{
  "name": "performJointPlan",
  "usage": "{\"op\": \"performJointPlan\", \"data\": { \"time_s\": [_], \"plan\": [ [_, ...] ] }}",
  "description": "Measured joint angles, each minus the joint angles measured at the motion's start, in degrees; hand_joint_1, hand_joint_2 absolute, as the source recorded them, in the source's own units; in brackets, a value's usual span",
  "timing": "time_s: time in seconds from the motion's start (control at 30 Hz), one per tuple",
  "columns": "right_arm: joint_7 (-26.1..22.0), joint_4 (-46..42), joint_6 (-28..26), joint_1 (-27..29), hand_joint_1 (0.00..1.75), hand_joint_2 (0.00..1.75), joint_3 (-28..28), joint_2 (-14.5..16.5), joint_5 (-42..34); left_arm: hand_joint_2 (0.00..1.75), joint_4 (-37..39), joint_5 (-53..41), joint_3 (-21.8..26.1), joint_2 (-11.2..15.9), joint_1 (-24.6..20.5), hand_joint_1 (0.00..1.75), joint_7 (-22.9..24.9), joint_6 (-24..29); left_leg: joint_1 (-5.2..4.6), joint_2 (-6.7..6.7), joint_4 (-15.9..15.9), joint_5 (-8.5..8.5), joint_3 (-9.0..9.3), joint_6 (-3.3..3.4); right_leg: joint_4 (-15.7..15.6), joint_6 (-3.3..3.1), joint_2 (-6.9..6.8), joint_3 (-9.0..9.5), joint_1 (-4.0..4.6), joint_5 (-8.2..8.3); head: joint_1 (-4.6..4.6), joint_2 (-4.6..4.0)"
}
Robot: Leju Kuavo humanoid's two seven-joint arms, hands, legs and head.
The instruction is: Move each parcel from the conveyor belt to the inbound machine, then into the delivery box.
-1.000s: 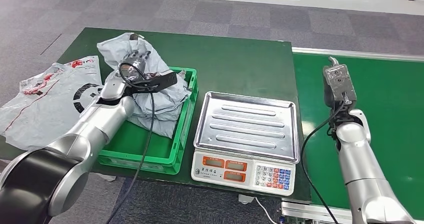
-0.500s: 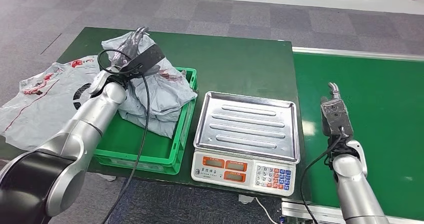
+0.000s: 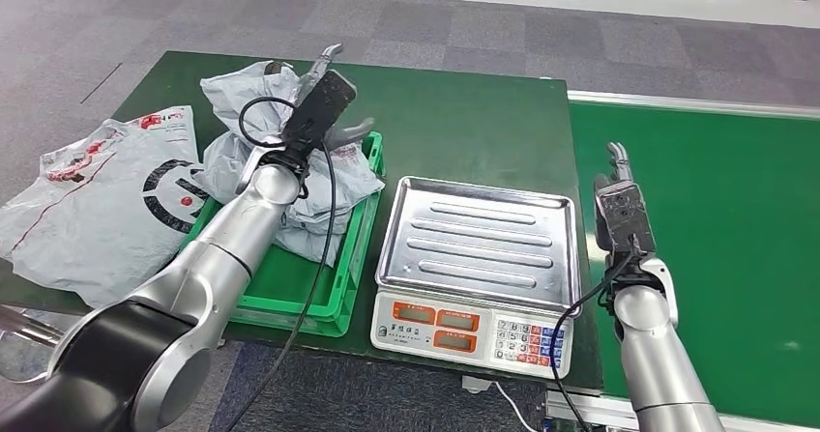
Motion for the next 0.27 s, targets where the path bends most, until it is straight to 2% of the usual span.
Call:
{"op": "performJointPlan", "data": {
  "time_s": [0.2, 0.23, 0.27],
  "plan": [
    [-2.4, 1.2, -1.3, -2.4, 0.00, 0.00, 0.0, 1.8, 1.3, 1.75, -0.2, 8.8, 0.0, -4.1, 0.6, 0.00, -2.7, -4.7, -0.02, 0.03, 0.0, 0.00, -0.01, 0.00, 0.0, 0.00, 0.03, 0.00, -0.03, 0.00, 0.00, 0.00],
    [-2.7, 1.3, -1.4, -2.9, 0.00, 0.44, 0.0, 2.2, 1.3, 1.31, -0.2, 10.3, 0.0, -5.0, 0.8, 0.00, -2.8, -5.5, -0.02, 0.01, 0.0, 0.00, -0.01, 0.01, 0.0, 0.00, 0.02, 0.00, -0.03, 0.00, 0.00, 0.00],
    [-2.7, 1.4, -1.5, -3.1, 0.00, 0.58, 0.0, 2.4, 1.3, 1.16, -0.2, 11.1, 0.0, -5.5, 0.9, 0.00, -2.8, -5.9, -0.02, 0.01, 0.0, 0.00, -0.01, 0.01, 0.0, 0.00, 0.02, 0.01, -0.03, 0.00, 0.00, 0.00]
  ]
}}
